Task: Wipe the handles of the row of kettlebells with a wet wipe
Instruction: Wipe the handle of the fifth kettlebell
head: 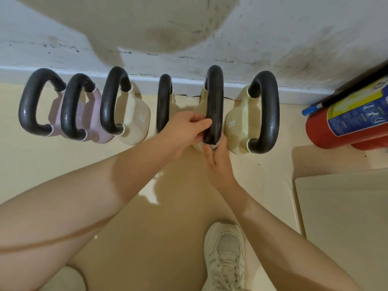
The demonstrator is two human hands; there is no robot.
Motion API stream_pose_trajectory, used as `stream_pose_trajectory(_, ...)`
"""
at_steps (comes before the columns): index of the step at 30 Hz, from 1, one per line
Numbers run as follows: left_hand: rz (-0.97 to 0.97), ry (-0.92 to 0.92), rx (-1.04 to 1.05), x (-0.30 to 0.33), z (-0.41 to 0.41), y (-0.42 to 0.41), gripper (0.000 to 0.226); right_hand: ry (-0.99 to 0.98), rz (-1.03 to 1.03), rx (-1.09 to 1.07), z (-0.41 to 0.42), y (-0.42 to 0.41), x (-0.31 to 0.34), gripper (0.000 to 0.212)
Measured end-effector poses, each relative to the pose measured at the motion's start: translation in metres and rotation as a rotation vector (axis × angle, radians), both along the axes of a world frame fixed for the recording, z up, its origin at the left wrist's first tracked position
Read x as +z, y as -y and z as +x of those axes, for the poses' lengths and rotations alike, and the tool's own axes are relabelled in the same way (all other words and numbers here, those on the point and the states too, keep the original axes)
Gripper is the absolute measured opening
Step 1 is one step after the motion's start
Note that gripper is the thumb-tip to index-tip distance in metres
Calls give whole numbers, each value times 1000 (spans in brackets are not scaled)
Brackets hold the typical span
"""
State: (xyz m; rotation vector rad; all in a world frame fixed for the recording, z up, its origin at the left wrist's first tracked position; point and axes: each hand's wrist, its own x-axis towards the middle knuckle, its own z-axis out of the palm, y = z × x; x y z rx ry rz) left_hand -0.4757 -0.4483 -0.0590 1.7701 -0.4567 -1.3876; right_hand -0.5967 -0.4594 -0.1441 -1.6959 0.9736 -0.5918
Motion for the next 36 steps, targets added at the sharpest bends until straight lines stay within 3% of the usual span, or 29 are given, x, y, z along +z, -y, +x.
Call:
stream_pose_trajectory(3,24,-13,-5,1,-3,1,29,127,105,-52,6,-4,13,36)
stream_pose_trajectory(6,49,-166,100,5,-1,0,32,155,31,-24,13,7,28,44)
stream_pose_trajectory(9,61,-305,180,9,13,-7,40,-38,-159,69,20,35,41,53)
stream_pose_trajectory(12,61,-277,138,14,28,-17,42,-226,-272,161,23,73,53,48)
stream_pose_trajectory(17,70,-132,122,22,41,-30,32,-588,-783,464,25,92,65,37)
stream_pose_trajectory(20,100,-154,72,19,44,-38,32,-658,-1188,695,19,71,54,17)
stream_pose_trajectory(22,108,-194,65,19,45,-43,32,-811,-1471,846,15,56,45,13)
stream_pose_trajectory(24,98,-201,78,19,48,-44,33,-944,-1590,902,15,45,47,7)
stream_pose_trajectory(28,38,-189,171,27,65,-39,28,-1218,-1611,776,13,30,49,27)
stream_pose_trajectory(31,3,-199,201,33,74,-37,25,-1404,-1572,821,3,13,40,45)
stream_pose_trajectory(36,30,-202,105,34,74,-42,26,-1193,-1548,666,21,33,48,36)
